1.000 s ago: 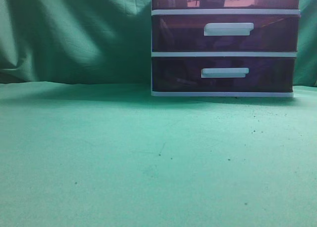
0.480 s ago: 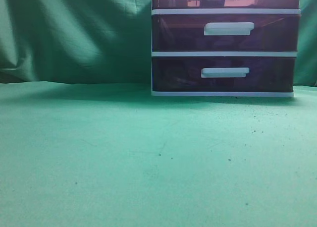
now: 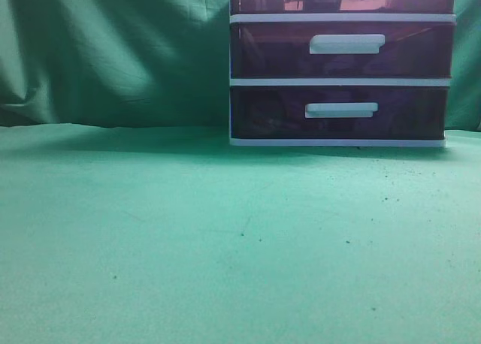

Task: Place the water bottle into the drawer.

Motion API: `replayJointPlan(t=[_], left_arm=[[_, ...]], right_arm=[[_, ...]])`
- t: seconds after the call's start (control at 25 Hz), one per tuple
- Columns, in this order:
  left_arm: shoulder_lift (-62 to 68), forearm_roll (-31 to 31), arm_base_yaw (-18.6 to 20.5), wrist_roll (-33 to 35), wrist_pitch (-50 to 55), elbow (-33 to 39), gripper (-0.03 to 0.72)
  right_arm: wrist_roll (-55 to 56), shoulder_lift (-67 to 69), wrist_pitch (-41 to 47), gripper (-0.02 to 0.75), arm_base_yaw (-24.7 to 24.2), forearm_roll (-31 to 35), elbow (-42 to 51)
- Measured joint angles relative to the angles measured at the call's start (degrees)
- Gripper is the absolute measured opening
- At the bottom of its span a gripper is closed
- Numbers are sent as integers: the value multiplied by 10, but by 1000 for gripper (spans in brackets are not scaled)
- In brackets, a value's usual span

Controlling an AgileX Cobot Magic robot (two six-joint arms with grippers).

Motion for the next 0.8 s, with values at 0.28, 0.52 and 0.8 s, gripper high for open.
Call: replayJointPlan(t=[0.28,0.52,0.8], left_arm=[[0,1,0,0,0,0,0],[0,2,0,0,0,0,0],[0,2,0,0,0,0,0]], right_arm=[[-8,0,-123,0,0,147,60],[-61,0,-127,0,0,110,69],[-86,-1,-207,48,-1,-43,86]])
